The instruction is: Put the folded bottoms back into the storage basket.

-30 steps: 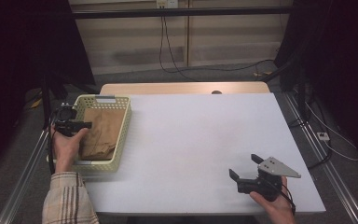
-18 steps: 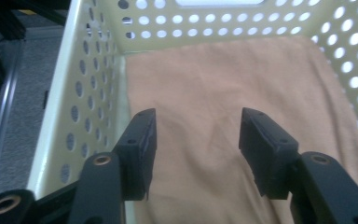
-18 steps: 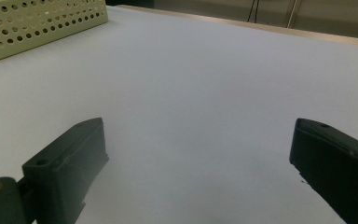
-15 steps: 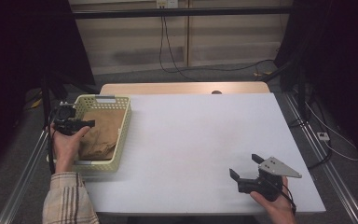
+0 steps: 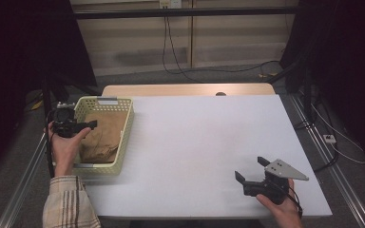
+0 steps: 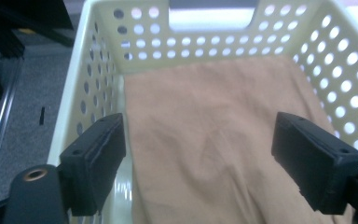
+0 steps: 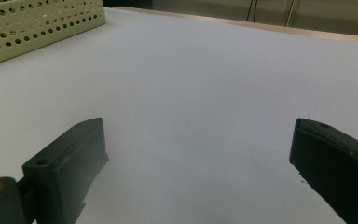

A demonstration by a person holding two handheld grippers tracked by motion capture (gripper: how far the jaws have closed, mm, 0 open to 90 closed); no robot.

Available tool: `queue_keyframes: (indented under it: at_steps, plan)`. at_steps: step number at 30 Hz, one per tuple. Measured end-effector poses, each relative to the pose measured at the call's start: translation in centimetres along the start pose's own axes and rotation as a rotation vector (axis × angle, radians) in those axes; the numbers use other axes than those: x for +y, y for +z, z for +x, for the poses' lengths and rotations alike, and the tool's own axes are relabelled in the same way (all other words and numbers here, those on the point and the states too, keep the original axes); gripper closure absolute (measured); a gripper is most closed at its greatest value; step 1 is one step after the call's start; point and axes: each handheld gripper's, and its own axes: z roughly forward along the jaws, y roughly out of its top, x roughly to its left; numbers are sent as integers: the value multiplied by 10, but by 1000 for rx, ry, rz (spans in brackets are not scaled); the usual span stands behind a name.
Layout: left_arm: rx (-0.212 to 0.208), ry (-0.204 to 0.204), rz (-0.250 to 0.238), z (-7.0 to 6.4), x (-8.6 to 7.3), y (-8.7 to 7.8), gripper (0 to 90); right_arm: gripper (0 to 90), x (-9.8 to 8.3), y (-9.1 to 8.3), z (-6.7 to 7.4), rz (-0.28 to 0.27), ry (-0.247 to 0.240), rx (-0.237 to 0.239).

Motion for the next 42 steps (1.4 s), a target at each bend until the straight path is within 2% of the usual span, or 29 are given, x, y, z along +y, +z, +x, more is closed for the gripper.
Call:
queue_keyframes:
  at_steps: [4,6,8,10,13,14,15,17,21,23,24,28,33,35,37,41,42]
  plan:
    - [-19,19,-17,-4,1,-2,133,38,0,0,-1,-1,1,2]
    - [-32,49,-22,-5,0,-4,98,38,0,1,-1,1,0,5]
    - [-46,57,-21,-6,-1,-5,65,38,0,1,-1,3,2,6]
    - [-59,53,-43,-7,-1,-7,65,38,0,1,-1,3,6,2]
    - [-69,102,-63,-12,-2,-10,64,38,0,2,-2,2,15,-6]
    - [-63,108,-55,-13,-1,-11,59,38,0,2,-2,5,18,-8]
    - [-53,105,-48,-15,-1,-12,56,38,0,2,-2,6,15,-8]
    - [-69,114,-51,-17,-1,-11,57,38,0,2,-1,6,10,-5]
    - [-109,112,4,-22,-3,-7,55,38,0,2,-2,4,13,-4]
    - [-97,114,29,-25,-5,-4,56,38,0,2,-2,4,15,-7]
    - [-96,94,28,-25,-5,-4,60,38,0,1,-2,4,14,-7]
    - [-120,56,-21,-23,-6,-10,59,38,0,1,0,1,7,-6]
    - [-135,102,-34,-25,-8,-20,54,38,0,0,0,-1,11,-10]
    - [-150,98,-43,-25,-9,-24,53,38,0,0,0,-3,13,-12]
    - [-152,107,-30,-27,-10,-29,53,38,0,0,0,-2,8,-10]
    - [-205,109,-40,-29,-14,-36,54,38,0,0,1,0,7,-12]
    - [-199,109,-40,-31,-15,-37,55,38,0,0,1,0,8,-12]
